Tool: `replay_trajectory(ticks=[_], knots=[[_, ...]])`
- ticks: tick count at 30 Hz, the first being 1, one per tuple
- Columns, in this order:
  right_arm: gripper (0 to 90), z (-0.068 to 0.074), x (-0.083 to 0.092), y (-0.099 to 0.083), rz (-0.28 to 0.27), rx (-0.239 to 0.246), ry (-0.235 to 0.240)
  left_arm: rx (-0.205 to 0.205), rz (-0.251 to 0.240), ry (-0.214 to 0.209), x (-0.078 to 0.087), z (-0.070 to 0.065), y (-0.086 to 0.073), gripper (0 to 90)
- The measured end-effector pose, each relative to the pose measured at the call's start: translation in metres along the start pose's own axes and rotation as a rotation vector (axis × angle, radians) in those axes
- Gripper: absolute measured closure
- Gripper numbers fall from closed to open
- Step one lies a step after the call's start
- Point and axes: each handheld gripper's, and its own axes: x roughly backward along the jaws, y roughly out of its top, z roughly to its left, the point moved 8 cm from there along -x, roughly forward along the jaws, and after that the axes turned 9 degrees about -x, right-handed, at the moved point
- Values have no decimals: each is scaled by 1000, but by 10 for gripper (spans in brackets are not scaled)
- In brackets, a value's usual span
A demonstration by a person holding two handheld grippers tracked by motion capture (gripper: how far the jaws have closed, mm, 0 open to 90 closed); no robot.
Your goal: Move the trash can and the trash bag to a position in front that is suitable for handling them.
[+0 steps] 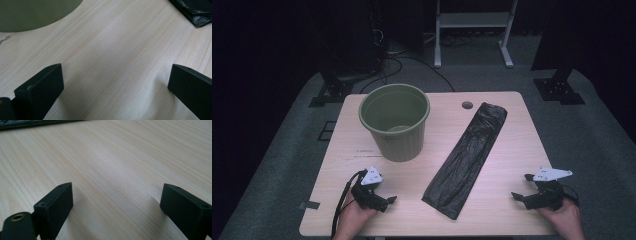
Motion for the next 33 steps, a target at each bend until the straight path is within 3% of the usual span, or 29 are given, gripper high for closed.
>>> replay_trajectory(ticks=[10,15,19,23,28,33], knots=[[166,12,-1,4,12,11,18,0,0,0,0,0,0,0],[264,21,4,14,-37,-27,83,0,0,0,0,0,0,0],[324,29,4,23,-53,-28,111,0,0,0,0,0,0,0],[375,40,-2,32,-50,-4,128,-1,0,0,0,0,0,0],[394,51,-9,46,-64,-9,171,-1,0,0,0,0,0,0],[410,60,-21,58,-56,7,178,-1,0,0,0,0,0,0]])
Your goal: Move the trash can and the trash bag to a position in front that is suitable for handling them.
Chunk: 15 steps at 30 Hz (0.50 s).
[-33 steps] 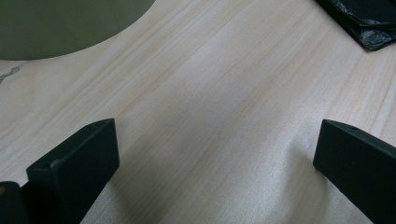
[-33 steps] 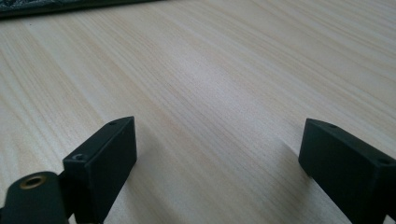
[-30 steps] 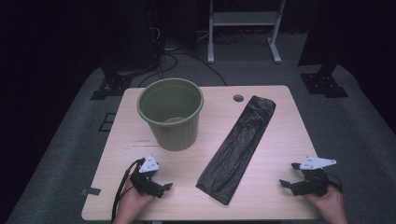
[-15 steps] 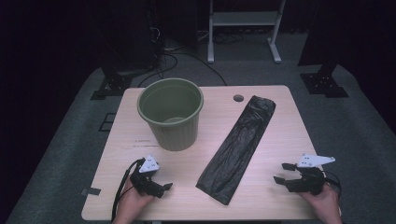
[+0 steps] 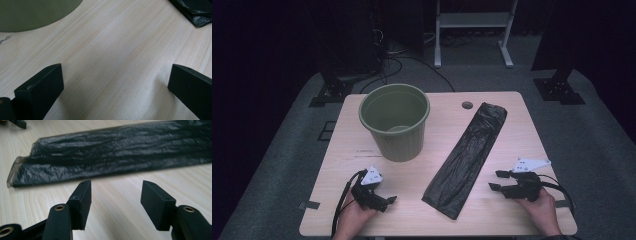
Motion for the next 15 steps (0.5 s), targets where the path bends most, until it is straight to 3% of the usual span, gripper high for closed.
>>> replay_trajectory(ticks=[9,15], knots=[[426,11,-30,19,10,51,-5,0,0,0,0,0,0,0],[426,12,-50,23,31,55,5,0,0,0,0,0,0,0]])
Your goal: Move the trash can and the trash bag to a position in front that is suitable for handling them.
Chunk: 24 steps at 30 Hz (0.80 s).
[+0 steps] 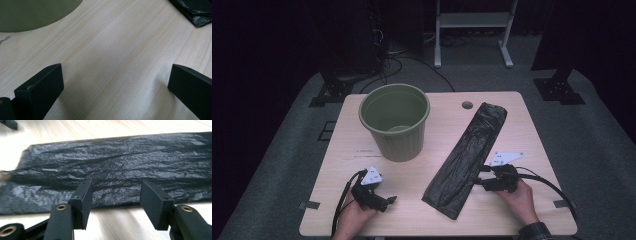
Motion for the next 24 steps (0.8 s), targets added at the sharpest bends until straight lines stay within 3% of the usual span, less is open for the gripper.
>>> replay_trajectory(ticks=[3,8,11,15,18,24], knots=[[429,2,-6,1,2,3,11,0,0,-1,0,0,0,0],[509,7,-17,-3,49,33,17,0,0,-1,0,0,0,0],[612,7,-19,-6,67,41,20,-1,0,-1,0,0,0,0],[868,5,-16,-8,71,60,-4,-1,0,-1,0,0,0,0],[900,5,-16,-8,72,49,10,-1,0,-1,0,0,0,0],[900,3,-12,-10,85,58,-9,0,0,-1,0,0,0,0]])
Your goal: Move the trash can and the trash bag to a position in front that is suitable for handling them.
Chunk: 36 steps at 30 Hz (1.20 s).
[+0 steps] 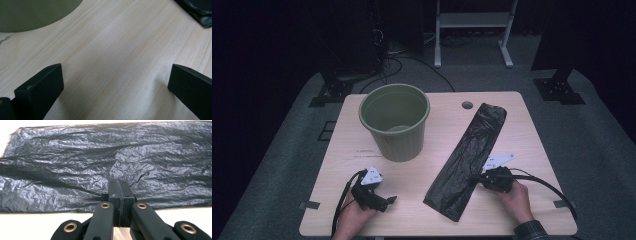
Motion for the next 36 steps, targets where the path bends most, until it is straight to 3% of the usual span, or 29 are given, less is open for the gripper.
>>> replay_trajectory(ticks=[12,21,25,28,36], knots=[[900,-15,25,-20,24,-29,-32,0,0,0,0,0,0,0],[900,-35,47,-38,20,-71,-85,-1,0,0,0,0,0,0],[900,-51,61,-49,15,-111,-131,-1,1,0,0,0,0,0],[896,-55,65,-51,17,-112,-152,-1,0,0,0,0,0,0],[707,-51,72,-51,-15,-147,-172,-1,0,0,0,0,0,0]])
